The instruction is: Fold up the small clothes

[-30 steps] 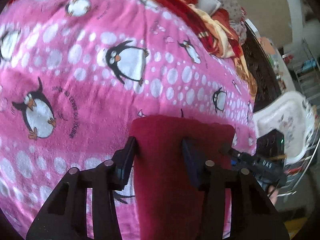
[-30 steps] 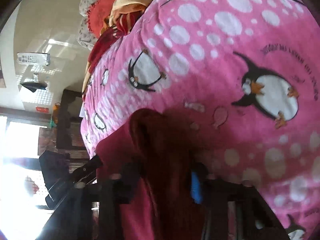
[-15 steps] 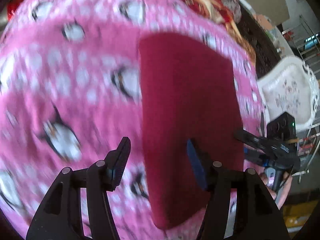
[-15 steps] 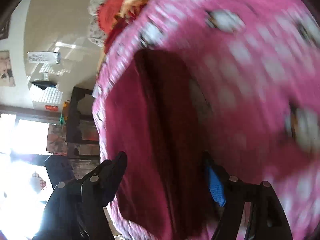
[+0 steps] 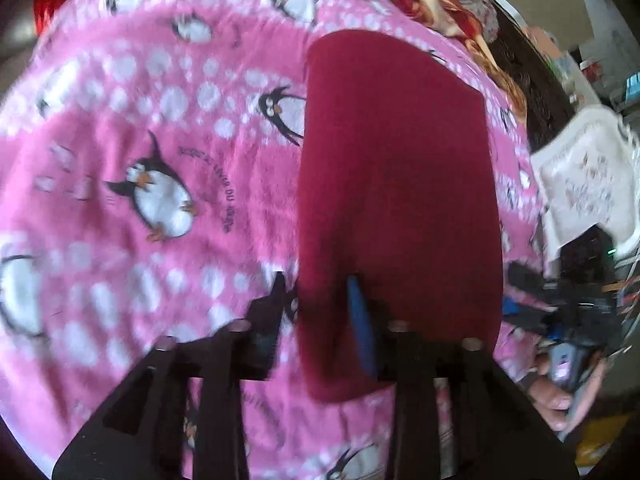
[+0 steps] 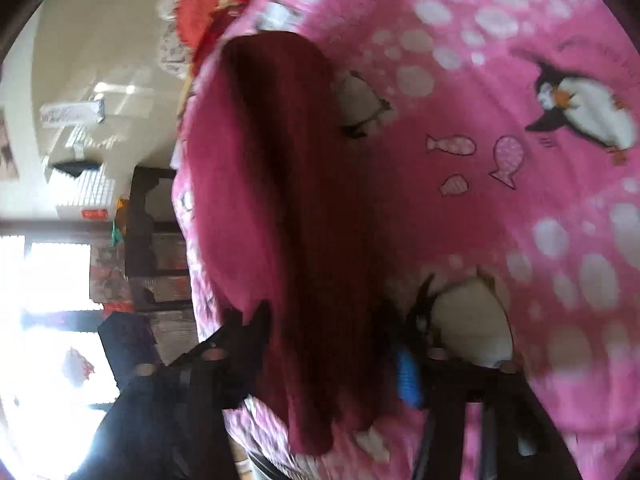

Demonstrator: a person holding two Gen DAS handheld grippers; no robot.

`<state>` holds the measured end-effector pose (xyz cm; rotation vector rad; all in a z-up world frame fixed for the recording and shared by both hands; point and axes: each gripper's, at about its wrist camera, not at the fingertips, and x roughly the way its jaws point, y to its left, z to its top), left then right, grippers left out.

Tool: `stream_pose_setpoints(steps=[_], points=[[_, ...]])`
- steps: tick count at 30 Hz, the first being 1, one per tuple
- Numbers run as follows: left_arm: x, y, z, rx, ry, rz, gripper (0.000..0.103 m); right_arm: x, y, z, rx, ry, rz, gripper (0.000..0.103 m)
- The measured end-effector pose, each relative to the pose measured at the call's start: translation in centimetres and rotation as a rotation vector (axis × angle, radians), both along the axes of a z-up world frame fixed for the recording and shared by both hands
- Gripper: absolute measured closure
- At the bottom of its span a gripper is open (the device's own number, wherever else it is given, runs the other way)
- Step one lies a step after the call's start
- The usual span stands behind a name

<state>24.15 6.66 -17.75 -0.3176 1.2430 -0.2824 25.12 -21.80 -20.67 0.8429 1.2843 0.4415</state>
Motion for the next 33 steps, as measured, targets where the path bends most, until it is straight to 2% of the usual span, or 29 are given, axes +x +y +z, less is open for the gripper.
stream_pose_setpoints(steps=[1,3,6,8,9,10,12,14,15,17,18,19,20,21,22,23,24,25,26,29,33], points=[[-0.4,-0.1,0.2,0.015,-0.010,-0.002,0.043,-0.4,0.1,0.5,-0.006,-0.022,0.004,0.021],[-1.1,-0.5,-0.3,0.008,-0.003,-0.006,0.041,-2.0,0.3,0.9,0.010,-0.042,0.024,0.021],[-1.0,-0.9,-2.4,-0.031,0.053,0.005,0.041,-3.0,1.0,-0.9,0.012,-0.003,0.011,0.023],[-0.9,-0.7,-2.4,-0.042,0.046,0.044,0.055,-2.9,1.1,-2.4,0.032,0.006,0.012,0.047],[-0.8,-0.6,-2.3,-0.107,0.077,0.059,0.083,-2.7,0.9,-2.6,0.019,0.002,-0.001,0.059],[-0.9,-0.4,-2.2,-0.188,0.098,0.062,0.092,-2.5,0.8,-2.8,0.022,0.019,0.002,0.081],[-1.9,0.3,-0.6,-0.230,0.048,0.082,0.092,-2.5,0.3,-2.4,0.069,0.030,0.002,0.085],[-2.6,0.8,0.1,-0.297,0.026,0.082,0.092,-3.0,0.2,-0.8,0.055,-0.011,0.027,0.087],[-2.7,1.0,-0.3,-0.298,0.036,0.085,0.092,-3.2,-0.1,0.0,0.045,-0.031,0.031,0.087],[-2.5,0.8,-2.0,-0.208,0.080,0.086,0.090,-3.4,-0.2,0.1,0.018,-0.027,0.030,0.084],[-2.6,1.0,-3.2,-0.167,0.094,0.078,0.078,-3.3,-0.1,-0.9,-0.029,-0.005,0.036,0.084],[-2.9,1.1,-3.4,-0.168,0.069,0.067,0.078,-3.1,0.4,-1.5,-0.065,0.011,0.052,0.073],[-3.4,1.4,-3.1,-0.164,0.044,0.056,0.076,-3.1,0.6,-2.4,-0.082,0.025,0.074,0.070],[-4.1,1.5,-2.5,-0.135,0.020,0.049,0.068,-3.5,0.6,-2.3,-0.065,0.015,0.069,0.067],[-4.8,1.9,-1.9,-0.106,0.002,0.054,0.053,-3.9,0.7,-1.8,-0.069,0.019,0.077,0.055],[-5.5,2.0,-1.4,-0.070,-0.021,0.063,0.047,-4.3,0.9,-1.2,-0.079,0.013,0.084,0.047],[-6.5,1.9,-0.6,-0.010,-0.058,0.070,0.041,-4.9,1.1,-0.2,-0.107,-0.007,0.087,0.043],[-7.2,1.8,0.0,0.032,-0.086,0.063,0.041,-5.4,1.5,0.7,-0.136,-0.028,0.091,0.038],[-8.1,1.4,0.6,0.070,-0.111,0.052,0.041,-6.1,1.6,1.4,-0.164,-0.047,0.100,0.037],[-11.5,0.8,2.3,0.172,-0.162,0.028,0.041,-8.4,1.9,2.8,-0.222,-0.068,0.108,0.037],[-15.0,-0.8,5.9,0.322,-0.262,0.025,0.040,-11.8,1.9,4.9,-0.331,-0.096,0.096,0.037]])
